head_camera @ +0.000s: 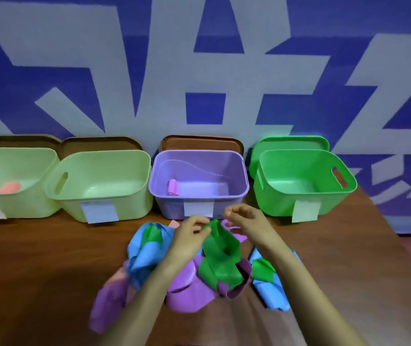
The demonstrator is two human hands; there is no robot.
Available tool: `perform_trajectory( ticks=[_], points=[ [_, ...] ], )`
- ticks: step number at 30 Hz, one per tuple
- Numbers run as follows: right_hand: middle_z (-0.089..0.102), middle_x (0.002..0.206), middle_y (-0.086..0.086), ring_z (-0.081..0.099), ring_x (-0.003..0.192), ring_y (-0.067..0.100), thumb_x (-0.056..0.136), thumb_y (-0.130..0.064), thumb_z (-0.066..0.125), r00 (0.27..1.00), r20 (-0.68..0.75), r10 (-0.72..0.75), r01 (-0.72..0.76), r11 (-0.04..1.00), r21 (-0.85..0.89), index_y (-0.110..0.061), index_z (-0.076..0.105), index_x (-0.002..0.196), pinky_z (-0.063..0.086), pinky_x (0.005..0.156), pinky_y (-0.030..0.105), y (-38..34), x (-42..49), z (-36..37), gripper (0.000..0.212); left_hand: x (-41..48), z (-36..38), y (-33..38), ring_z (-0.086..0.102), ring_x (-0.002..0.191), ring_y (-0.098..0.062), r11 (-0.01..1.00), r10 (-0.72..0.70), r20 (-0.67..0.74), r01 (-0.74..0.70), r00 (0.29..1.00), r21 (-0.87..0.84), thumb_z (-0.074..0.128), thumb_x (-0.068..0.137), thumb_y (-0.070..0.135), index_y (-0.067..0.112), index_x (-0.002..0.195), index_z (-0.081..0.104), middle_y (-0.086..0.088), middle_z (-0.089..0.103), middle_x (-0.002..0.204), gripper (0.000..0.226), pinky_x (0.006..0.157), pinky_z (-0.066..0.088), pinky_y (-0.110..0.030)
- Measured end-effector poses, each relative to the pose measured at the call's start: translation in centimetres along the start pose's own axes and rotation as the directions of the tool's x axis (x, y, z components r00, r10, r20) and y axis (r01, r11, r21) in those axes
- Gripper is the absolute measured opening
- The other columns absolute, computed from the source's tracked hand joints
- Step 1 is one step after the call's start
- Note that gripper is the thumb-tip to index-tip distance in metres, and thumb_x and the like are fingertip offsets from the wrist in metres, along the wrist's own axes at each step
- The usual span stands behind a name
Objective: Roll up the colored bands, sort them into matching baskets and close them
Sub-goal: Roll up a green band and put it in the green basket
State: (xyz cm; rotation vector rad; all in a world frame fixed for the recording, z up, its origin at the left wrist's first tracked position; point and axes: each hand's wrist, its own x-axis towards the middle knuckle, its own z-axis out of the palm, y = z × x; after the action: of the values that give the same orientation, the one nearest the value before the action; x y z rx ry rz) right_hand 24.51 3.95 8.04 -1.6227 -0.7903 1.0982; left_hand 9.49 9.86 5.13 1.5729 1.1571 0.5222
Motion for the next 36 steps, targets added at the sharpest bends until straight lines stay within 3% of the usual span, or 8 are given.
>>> perform_trajectory(
  ticks=[3, 9, 17, 24, 27, 30, 33, 36],
  points=[
    [0.060, 0.078, -0.004, 0.054, 0.065, -0.004, 0.088, -0.003, 0.063, 0.998, 0.028, -0.055, 0.059, 0.985, -0.163, -0.017, 0.062, 0.088, 0.044, 0.071, 0.021, 4.9, 0.1, 1.0, 0.015, -0.8, 1.2, -4.5, 0.059, 0.103, -0.024, 0.956, 0.061, -0.021, -0.052, 0.998, 0.287, 0.070, 0.079, 0.004, 0.004, 0.103, 0.066, -0.011, 0.065, 0.106, 0.024, 0.094, 0.039, -0.026],
    [0.051, 0.125, 0.008, 0.042, 0.120, 0.023, 0.081, -0.024, 0.071, 0.949, 0.053, -0.310, 0.271, 0.721, -0.638, -0.009, 0.054, 0.126, 0.027, 0.103, 0.024, 11.9, 0.2, 2.6, 0.050, -1.2, 2.9, -10.2, 0.056, 0.104, -0.019, 0.865, 0.239, -0.027, -0.200, 0.971, 0.460, 0.049, 0.064, 0.059, 0.021, 0.103, 0.071, 0.003, 0.063, 0.108, 0.059, 0.094, 0.029, -0.021],
    [0.059, 0.097, 0.008, 0.053, 0.095, 0.027, 0.084, -0.026, 0.063, 0.840, 0.032, -0.542, 0.414, 0.601, -0.684, -0.009, 0.061, 0.091, 0.033, 0.082, 0.025, 16.1, -0.2, 2.9, 0.019, -0.8, 3.6, -12.5, 0.044, 0.101, -0.010, 0.827, 0.399, -0.104, -0.309, 0.911, 0.469, 0.054, 0.064, 0.062, 0.027, 0.088, 0.069, 0.015, 0.051, 0.104, 0.045, 0.090, 0.028, -0.019],
    [0.070, 0.087, 0.003, 0.059, 0.083, 0.013, 0.092, -0.022, 0.060, 0.844, -0.094, -0.527, 0.441, 0.784, -0.437, -0.008, 0.069, 0.085, 0.042, 0.078, 0.024, 14.4, -2.2, 2.8, 0.018, -1.9, 4.2, -11.2, 0.059, 0.093, -0.026, 0.815, 0.522, -0.131, -0.447, 0.843, 0.369, 0.058, 0.091, 0.016, 0.011, 0.090, 0.057, -0.003, 0.063, 0.094, 0.005, 0.085, 0.043, -0.041],
    [0.068, 0.077, 0.002, 0.055, 0.070, 0.004, 0.096, -0.024, 0.055, 0.832, -0.135, -0.539, 0.450, 0.796, -0.404, -0.007, 0.068, 0.077, 0.043, 0.073, 0.030, 14.0, -4.1, 3.4, 0.028, -3.8, 4.3, -10.3, 0.053, 0.102, -0.027, 0.809, 0.545, -0.212, -0.443, 0.811, 0.386, 0.056, 0.091, 0.036, 0.008, 0.100, 0.052, -0.007, 0.060, 0.102, 0.030, 0.091, 0.039, -0.041],
    [0.064, 0.073, -0.001, 0.050, 0.067, 0.002, 0.097, -0.024, 0.053, 0.864, -0.238, -0.444, 0.417, 0.895, -0.158, -0.012, 0.068, 0.072, 0.042, 0.067, 0.026, 13.0, -6.3, 3.7, 0.031, -6.2, 3.9, -9.9, 0.039, 0.103, -0.020, 0.712, 0.623, -0.201, -0.441, 0.756, 0.546, 0.056, 0.077, 0.062, 0.009, 0.100, 0.053, -0.003, 0.050, 0.100, 0.058, 0.090, 0.031, -0.033],
    [0.063, 0.075, 0.003, 0.053, 0.074, 0.013, 0.096, -0.024, 0.054, 0.875, -0.286, -0.391, 0.419, 0.907, 0.040, -0.014, 0.066, 0.068, 0.044, 0.073, 0.030, 11.1, -8.4, 3.7, 0.032, -8.4, 3.1, -9.2, 0.057, 0.095, -0.019, 0.835, 0.497, -0.127, -0.434, 0.858, 0.339, 0.077, 0.075, 0.034, 0.016, 0.092, 0.054, -0.001, 0.063, 0.094, 0.034, 0.084, 0.044, -0.032],
    [0.065, 0.077, 0.005, 0.057, 0.075, 0.017, 0.093, -0.030, 0.058, 0.864, -0.320, -0.388, 0.438, 0.894, 0.098, -0.006, 0.069, 0.076, 0.047, 0.075, 0.035, 8.3, -9.6, 3.0, 0.032, -9.4, 1.4, -8.4, 0.060, 0.077, -0.017, 0.907, 0.420, -0.205, -0.414, 0.884, 0.076, 0.078, 0.076, 0.017, 0.021, 0.078, 0.057, -0.001, 0.065, 0.078, 0.021, 0.072, 0.046, -0.028]
  ],
)
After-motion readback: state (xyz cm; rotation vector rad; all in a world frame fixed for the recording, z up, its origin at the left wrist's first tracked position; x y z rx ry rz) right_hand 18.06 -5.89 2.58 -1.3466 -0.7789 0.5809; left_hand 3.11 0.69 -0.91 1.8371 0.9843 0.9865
